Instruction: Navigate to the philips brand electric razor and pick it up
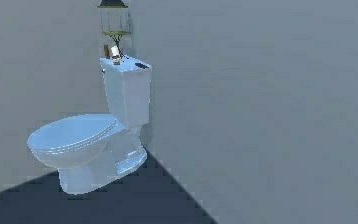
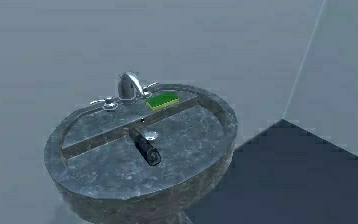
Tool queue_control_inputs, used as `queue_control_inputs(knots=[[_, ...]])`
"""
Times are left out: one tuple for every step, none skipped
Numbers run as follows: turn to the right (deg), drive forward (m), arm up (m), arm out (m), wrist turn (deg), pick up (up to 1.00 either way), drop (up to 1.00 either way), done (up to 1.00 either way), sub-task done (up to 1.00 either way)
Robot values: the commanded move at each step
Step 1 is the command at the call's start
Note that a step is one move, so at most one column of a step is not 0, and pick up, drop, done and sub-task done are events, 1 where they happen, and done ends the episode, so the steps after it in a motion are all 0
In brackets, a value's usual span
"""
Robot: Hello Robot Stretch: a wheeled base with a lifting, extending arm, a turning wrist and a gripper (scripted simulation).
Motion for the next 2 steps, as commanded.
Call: queue_control_inputs(knots=[[0.0,0.0,0.38,0.0,0.0,0.0,0.0,0.0,0.0],[0.0,0.0,0.0,0.2,0.0,0.0,0.0,0.0,0.0]])
